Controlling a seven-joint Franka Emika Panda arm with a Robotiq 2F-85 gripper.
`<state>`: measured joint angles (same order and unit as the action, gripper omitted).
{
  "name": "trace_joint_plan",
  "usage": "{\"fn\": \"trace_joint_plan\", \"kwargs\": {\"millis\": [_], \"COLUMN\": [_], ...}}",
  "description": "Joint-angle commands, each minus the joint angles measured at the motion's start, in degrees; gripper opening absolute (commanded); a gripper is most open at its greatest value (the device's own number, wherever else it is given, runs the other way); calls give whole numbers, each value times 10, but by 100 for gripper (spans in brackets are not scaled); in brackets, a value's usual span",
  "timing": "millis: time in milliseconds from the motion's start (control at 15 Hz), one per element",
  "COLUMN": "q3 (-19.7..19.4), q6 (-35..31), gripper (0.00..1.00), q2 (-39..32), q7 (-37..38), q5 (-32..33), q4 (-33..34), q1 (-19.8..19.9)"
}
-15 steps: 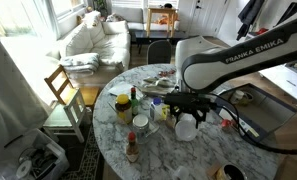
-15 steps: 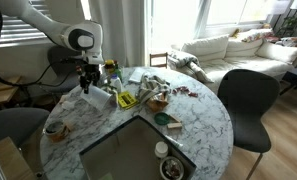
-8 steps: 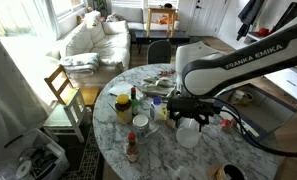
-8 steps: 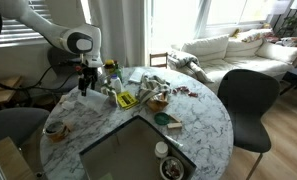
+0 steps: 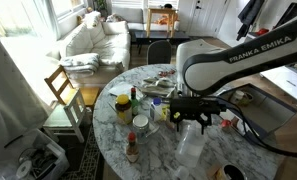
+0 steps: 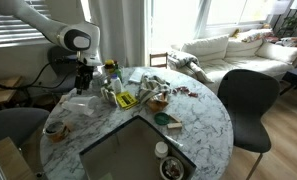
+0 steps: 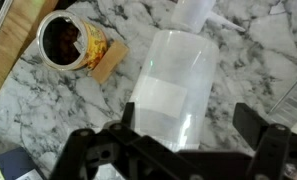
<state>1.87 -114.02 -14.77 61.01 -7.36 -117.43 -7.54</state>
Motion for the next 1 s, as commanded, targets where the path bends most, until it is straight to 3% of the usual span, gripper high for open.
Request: {"fn": "trace_joint_plan", "kwargs": {"millis": [0, 267, 333, 733, 933], "q3": [-4, -14, -6, -5, -26], "q6": [32, 23, 27, 27, 19], "gripper": [100, 100, 100, 100, 100], "q2": [48, 85, 52, 53, 71], "q7": [8, 45, 31, 31, 49], "q5": [-10, -8, -1, -1, -16], "q4": [-35, -68, -30, -30, -66], "q1": [7, 20, 17, 19, 42]}}
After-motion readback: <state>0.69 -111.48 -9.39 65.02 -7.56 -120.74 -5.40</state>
